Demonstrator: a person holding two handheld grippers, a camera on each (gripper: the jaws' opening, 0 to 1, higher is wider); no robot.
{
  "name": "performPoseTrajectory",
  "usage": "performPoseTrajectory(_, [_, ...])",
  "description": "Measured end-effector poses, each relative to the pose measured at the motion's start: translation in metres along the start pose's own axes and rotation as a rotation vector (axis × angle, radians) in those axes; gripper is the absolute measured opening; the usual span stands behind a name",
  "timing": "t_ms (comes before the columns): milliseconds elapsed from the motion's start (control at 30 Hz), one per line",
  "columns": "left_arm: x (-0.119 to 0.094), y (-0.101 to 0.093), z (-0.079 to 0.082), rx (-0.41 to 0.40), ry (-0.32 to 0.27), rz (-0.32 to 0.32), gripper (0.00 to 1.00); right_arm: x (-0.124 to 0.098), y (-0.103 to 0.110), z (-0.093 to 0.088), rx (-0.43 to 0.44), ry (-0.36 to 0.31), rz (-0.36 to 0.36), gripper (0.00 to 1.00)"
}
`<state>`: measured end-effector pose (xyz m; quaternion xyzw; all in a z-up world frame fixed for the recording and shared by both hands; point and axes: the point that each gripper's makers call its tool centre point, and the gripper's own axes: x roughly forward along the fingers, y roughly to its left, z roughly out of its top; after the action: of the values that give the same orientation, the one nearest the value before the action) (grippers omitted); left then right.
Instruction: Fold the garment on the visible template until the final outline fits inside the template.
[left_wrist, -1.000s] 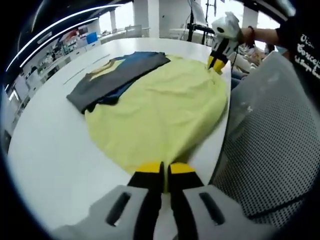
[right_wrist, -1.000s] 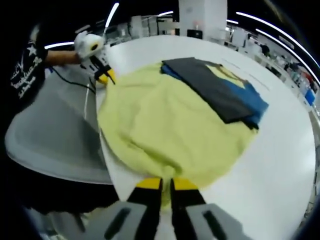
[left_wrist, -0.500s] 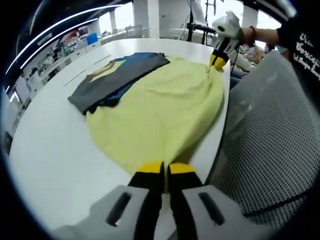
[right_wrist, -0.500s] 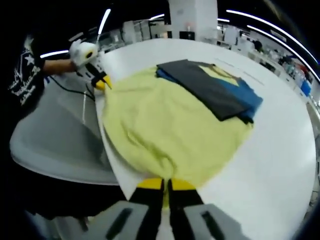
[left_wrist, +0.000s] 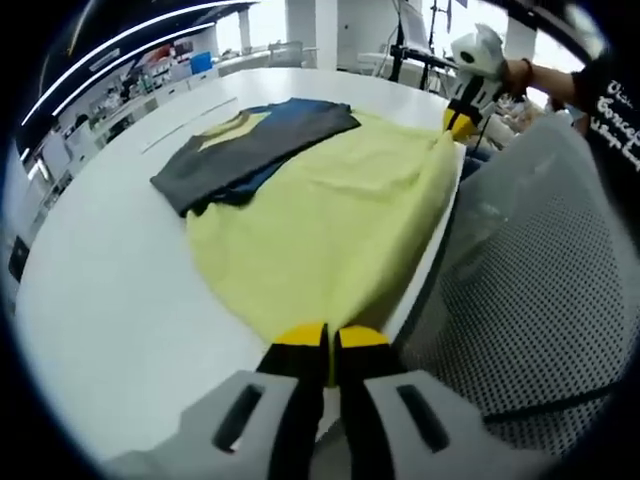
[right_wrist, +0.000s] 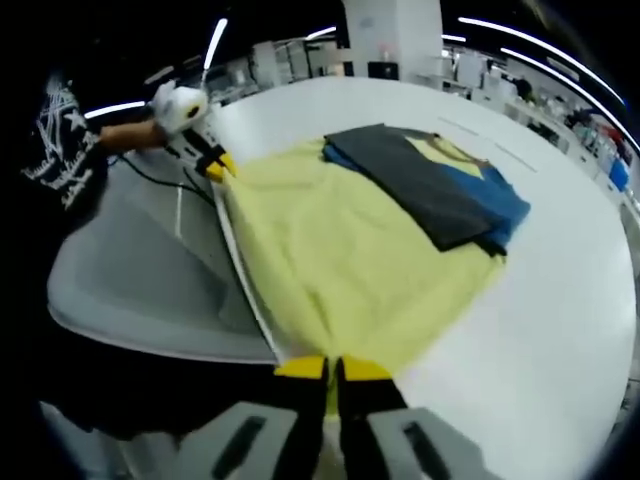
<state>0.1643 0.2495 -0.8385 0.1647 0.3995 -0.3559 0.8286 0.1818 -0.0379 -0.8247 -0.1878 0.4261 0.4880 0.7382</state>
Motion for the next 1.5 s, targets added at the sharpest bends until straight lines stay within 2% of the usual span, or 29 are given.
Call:
performPoseTrajectory(133, [-0.006, -0.006, -0.002, 0.015, 0.005, -0.011, 0.0, -0.005, 0.007, -0.001, 0.0, 0.003, 0.008, 0.0])
performPoseTrajectory(400, [-0.019, -0.017, -0.005, -0.005, 0.022, -0.046, 0.0, -0.015, 0.014, -0.002, 0.0, -0.005, 0.014, 0.0])
performPoseTrajectory(533, [-0.024, -0.02, 0.001, 0.01, 0.033, -0.05, 0.0, -0.02, 0.013, 0.0, -0.004, -0.011, 0.004, 0.0])
performPoseTrajectory(633, [-0.028, -0.015, 0.007, 0.02, 0.027, -0.028, 0.0, -0.025, 0.009, 0.006, -0.021, -0.021, -0.016, 0.0])
performPoseTrajectory(800, [-0.038, -0.005, 0.025, 0.043, 0.005, 0.014, 0.0, -0.037, -0.006, 0.027, -0.052, -0.064, -0.09, 0.0])
performPoseTrajectory(867, [-0.042, 0.003, 0.035, 0.042, -0.021, 0.034, 0.0, -0.041, -0.011, 0.034, -0.06, -0.078, -0.111, 0.0])
performPoseTrajectory(933, [-0.047, 0.012, 0.046, -0.003, -0.054, 0.074, 0.0, -0.046, -0.016, 0.043, -0.07, -0.097, -0.132, 0.0])
performPoseTrajectory(1000, [-0.052, 0.018, 0.059, -0.038, -0.087, 0.088, 0.0, -0.051, -0.022, 0.052, -0.078, -0.114, -0.153, 0.0])
performPoseTrajectory(1133, [-0.058, 0.026, 0.074, -0.032, -0.118, 0.096, 0.0, -0.056, -0.033, 0.065, -0.101, -0.128, -0.187, 0.0])
performPoseTrajectory(1333, [-0.061, 0.048, 0.1, -0.005, -0.168, 0.174, 0.0, -0.062, -0.048, 0.083, -0.132, -0.145, -0.23, 0.0])
performPoseTrajectory(1500, [-0.063, 0.063, 0.115, -0.002, -0.199, 0.199, 0.0, -0.071, -0.067, 0.106, -0.159, -0.179, -0.275, 0.0])
